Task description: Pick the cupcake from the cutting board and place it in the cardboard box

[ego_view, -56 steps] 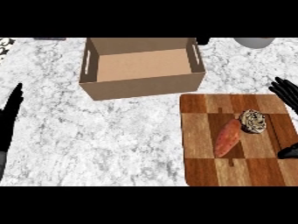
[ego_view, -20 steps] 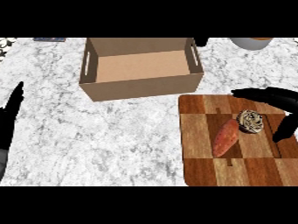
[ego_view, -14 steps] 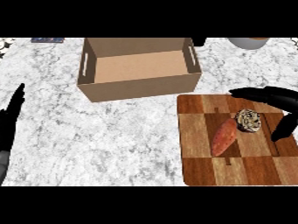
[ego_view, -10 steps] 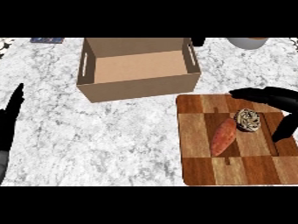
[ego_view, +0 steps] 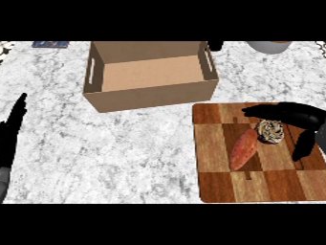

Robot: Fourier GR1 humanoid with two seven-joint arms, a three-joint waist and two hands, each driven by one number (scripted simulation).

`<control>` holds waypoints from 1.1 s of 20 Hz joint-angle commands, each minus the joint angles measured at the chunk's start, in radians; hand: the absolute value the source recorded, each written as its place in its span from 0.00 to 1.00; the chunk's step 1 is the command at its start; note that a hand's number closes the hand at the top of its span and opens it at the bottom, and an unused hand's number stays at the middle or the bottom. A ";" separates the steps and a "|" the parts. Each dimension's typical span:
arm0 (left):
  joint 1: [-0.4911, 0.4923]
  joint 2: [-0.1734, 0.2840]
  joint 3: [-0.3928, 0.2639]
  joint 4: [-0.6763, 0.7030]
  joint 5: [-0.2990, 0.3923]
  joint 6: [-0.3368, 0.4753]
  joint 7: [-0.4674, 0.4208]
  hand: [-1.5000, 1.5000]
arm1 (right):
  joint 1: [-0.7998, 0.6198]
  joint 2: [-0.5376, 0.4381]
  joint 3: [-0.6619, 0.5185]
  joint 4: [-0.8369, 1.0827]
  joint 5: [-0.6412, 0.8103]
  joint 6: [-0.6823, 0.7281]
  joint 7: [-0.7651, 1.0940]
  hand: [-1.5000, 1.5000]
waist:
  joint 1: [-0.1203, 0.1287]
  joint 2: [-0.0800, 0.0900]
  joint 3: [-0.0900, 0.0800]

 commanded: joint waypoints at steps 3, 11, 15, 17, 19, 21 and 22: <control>0.028 -0.005 0.039 0.011 -0.002 -0.030 -0.044 0.50 | -0.007 0.078 -0.049 0.092 0.020 -0.008 -0.101 1.00 | -0.001 0.000 0.000; -0.026 -0.010 0.019 -0.064 -0.046 -0.032 0.088 0.50 | -0.040 0.093 -0.172 0.143 -0.005 -0.145 -0.132 1.00 | -0.001 0.001 0.001; 0.025 -0.007 0.058 0.011 -0.026 -0.009 0.029 0.50 | 0.024 0.185 -0.250 0.199 -0.060 -0.297 0.510 1.00 | -0.066 -0.031 -0.008; 0.046 -0.001 0.062 0.021 -0.026 -0.012 0.028 0.50 | 0.046 0.154 -0.283 0.249 -0.073 -0.341 0.631 1.00 | -0.107 -0.048 -0.017; 0.046 0.015 0.076 0.021 -0.028 -0.007 0.028 0.50 | 0.033 0.187 -0.303 0.251 -0.077 -0.432 0.757 1.00 | -0.100 -0.054 -0.016; 0.053 0.010 0.075 0.016 -0.024 -0.008 0.022 0.50 | 0.001 0.198 -0.307 0.239 -0.058 -0.531 0.871 1.00 | -0.094 -0.060 -0.018; 0.045 0.001 0.070 0.027 -0.026 -0.007 0.028 0.50 | -0.019 0.190 -0.299 0.229 -0.040 -0.566 0.922 1.00 | -0.111 -0.059 -0.020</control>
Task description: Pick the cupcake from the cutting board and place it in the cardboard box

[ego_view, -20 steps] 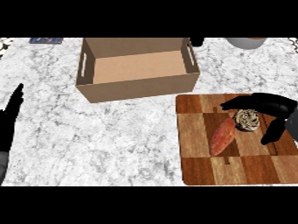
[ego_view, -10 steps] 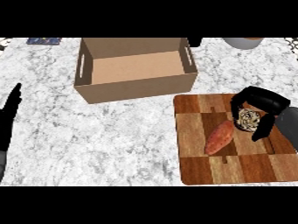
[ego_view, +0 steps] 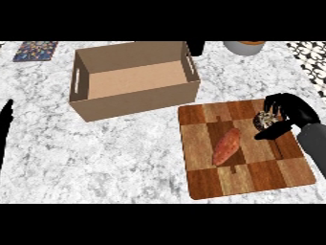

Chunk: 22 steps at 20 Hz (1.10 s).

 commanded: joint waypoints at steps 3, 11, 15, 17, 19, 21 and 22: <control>0.028 0.016 0.009 -0.004 0.000 -0.005 0.002 0.50 | -0.047 0.064 0.000 -0.011 0.056 -0.267 0.367 1.00 | -0.007 -0.012 0.008; 0.034 0.009 0.009 0.004 -0.004 -0.002 -0.007 0.50 | -0.259 0.204 0.118 -0.190 0.238 -0.459 0.683 1.00 | -0.003 -0.013 0.012; 0.022 -0.025 -0.007 -0.002 -0.010 0.014 -0.002 0.50 | -0.345 0.323 0.185 -0.273 0.319 -0.421 0.904 1.00 | -0.005 -0.003 0.016; 0.021 0.005 0.008 -0.008 0.001 -0.014 -0.011 0.50 | -0.396 0.392 0.199 -0.308 0.354 -0.413 1.043 1.00 | 0.016 0.007 0.019; 0.018 -0.007 0.006 -0.010 -0.001 -0.010 -0.014 0.50 | -0.465 0.406 0.193 -0.379 0.369 -0.357 1.150 1.00 | 0.022 0.016 0.021; 0.024 -0.020 0.001 -0.027 0.006 -0.019 -0.028 0.50 | -0.541 0.439 0.177 -0.395 0.400 -0.328 1.285 1.00 | 0.046 0.027 0.022; 0.004 -0.026 -0.009 -0.035 -0.013 -0.005 -0.004 0.50 | -0.514 0.420 0.177 -0.454 0.412 -0.316 1.312 1.00 | 0.043 0.033 0.024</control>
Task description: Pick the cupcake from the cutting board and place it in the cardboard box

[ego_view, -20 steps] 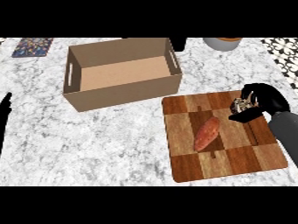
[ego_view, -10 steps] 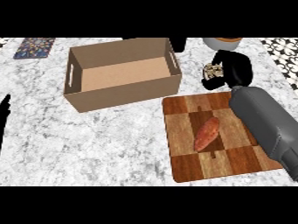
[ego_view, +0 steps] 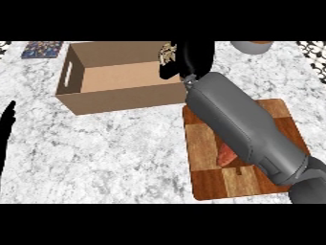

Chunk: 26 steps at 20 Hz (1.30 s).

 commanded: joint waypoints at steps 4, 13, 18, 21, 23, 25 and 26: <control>-0.040 0.000 0.010 0.002 -0.003 -0.040 -0.015 0.50 | -0.133 0.055 -0.078 -0.083 0.084 0.060 0.261 1.00 | 0.041 0.032 0.004; -0.029 -0.049 -0.021 -0.045 -0.047 -0.020 -0.017 0.50 | -0.225 0.115 -0.292 0.228 0.024 -0.089 0.076 1.00 | 0.089 0.049 0.004; -0.131 -0.057 -0.024 0.003 -0.058 -0.033 0.011 0.50 | -0.288 0.123 -0.351 0.394 0.004 -0.119 0.001 1.00 | 0.104 0.064 0.004; -0.114 -0.028 -0.006 -0.009 -0.038 -0.072 0.017 0.50 | -0.279 0.117 -0.377 0.463 0.002 -0.157 -0.030 1.00 | 0.121 0.067 0.004; -0.095 -0.054 -0.016 -0.010 -0.046 -0.056 -0.028 0.50 | -0.267 0.087 -0.382 0.509 0.017 -0.193 -0.021 1.00 | 0.134 0.074 0.003; -0.111 -0.054 -0.028 -0.024 -0.059 -0.054 0.001 0.50 | -0.282 0.068 -0.441 0.516 -0.036 -0.178 -0.017 1.00 | 0.137 0.076 0.004; -0.107 -0.038 -0.007 0.000 -0.051 -0.063 -0.028 0.50 | -0.274 0.095 -0.443 0.531 -0.038 -0.186 -0.030 0.00 | 0.139 0.076 0.004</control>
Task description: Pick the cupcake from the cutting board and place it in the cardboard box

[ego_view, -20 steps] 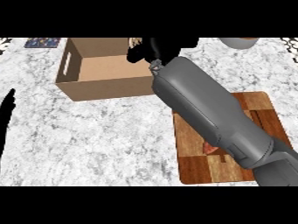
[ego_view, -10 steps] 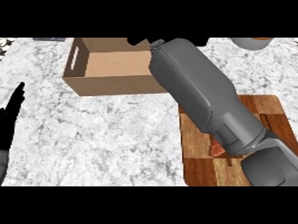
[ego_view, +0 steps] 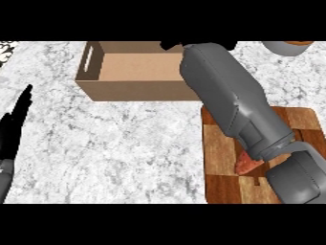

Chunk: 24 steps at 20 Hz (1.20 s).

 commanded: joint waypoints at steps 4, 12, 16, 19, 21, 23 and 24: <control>-0.010 -0.023 -0.008 0.022 -0.007 -0.005 -0.036 0.50 | 0.016 0.006 -0.119 0.067 -0.089 -0.074 -0.041 0.00 | 0.024 0.013 0.000; -0.060 -0.013 0.013 0.039 0.000 -0.017 0.015 0.50 | 0.025 -0.011 -0.139 0.038 -0.081 -0.214 -0.222 0.00 | 0.012 0.009 0.001; -0.009 -0.013 0.005 0.014 0.003 -0.034 -0.019 0.50 | 0.052 -0.003 -0.178 0.012 -0.097 -0.363 -0.279 0.00 | 0.018 0.003 0.001; -0.004 -0.013 0.022 0.023 -0.009 -0.006 -0.016 0.50 | 0.069 -0.019 -0.218 -0.032 -0.125 -0.428 -0.337 0.00 | -0.005 -0.006 0.002; -0.027 -0.012 0.025 0.054 -0.012 -0.014 -0.013 0.50 | 0.098 0.005 -0.241 -0.052 -0.144 -0.471 -0.384 0.00 | -0.021 -0.007 0.002; -0.007 -0.011 0.033 0.026 -0.010 -0.010 0.013 0.50 | 0.092 0.001 -0.265 -0.097 -0.172 -0.440 -0.416 0.00 | -0.038 -0.019 0.002; 0.004 -0.023 0.035 0.041 -0.025 0.014 -0.007 0.50 | 0.112 0.031 -0.256 -0.113 -0.171 -0.485 -0.431 0.00 | -0.042 -0.022 0.001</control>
